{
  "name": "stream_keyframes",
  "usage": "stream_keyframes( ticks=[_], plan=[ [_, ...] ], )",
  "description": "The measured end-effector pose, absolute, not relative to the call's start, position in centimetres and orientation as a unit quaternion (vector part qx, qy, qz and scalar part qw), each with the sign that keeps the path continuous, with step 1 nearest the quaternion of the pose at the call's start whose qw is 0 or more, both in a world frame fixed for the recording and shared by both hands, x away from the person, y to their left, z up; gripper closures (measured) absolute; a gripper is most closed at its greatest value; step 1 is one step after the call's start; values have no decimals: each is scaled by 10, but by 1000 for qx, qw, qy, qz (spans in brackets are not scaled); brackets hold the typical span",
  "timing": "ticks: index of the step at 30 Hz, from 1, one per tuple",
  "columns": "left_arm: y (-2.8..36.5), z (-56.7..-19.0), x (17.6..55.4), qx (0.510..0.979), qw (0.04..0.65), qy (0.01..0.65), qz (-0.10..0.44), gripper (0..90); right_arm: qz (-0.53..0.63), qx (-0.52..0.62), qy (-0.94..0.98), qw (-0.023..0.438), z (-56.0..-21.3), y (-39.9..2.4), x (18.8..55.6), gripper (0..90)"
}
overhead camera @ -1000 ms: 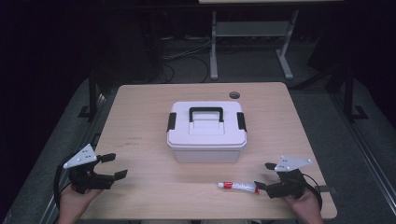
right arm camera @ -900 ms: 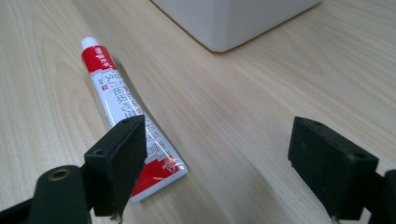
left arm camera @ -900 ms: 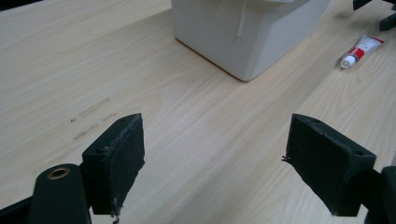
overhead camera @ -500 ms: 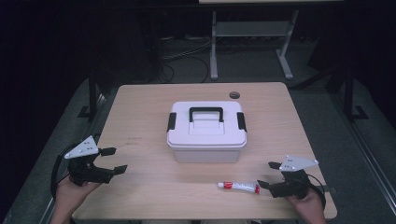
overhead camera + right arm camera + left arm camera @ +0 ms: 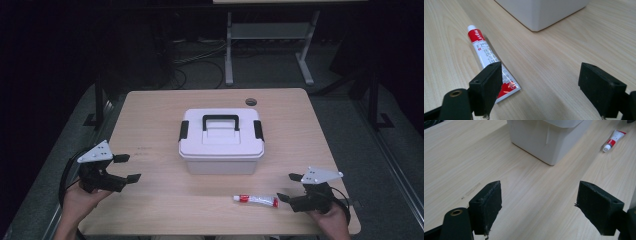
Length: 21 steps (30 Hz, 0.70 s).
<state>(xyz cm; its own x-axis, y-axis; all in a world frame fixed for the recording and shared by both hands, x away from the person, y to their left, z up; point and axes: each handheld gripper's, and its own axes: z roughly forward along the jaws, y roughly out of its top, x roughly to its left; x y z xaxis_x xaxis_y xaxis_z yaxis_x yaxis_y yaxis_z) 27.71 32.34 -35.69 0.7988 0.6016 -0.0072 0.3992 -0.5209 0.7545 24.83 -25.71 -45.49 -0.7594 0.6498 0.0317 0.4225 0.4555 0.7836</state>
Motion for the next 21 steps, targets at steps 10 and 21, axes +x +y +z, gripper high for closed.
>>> stream_keyframes(
  ticks=[10, 21],
  plan=[
    [307, -336, 291, 880, 378, 264, 116, 204, 410, 315, 846, 130, -457, -256, 250, 190],
    [289, -318, 302, 892, 367, 241, 105, 209, 414, 313, 845, 129, -456, -257, 250, 190]
  ],
)
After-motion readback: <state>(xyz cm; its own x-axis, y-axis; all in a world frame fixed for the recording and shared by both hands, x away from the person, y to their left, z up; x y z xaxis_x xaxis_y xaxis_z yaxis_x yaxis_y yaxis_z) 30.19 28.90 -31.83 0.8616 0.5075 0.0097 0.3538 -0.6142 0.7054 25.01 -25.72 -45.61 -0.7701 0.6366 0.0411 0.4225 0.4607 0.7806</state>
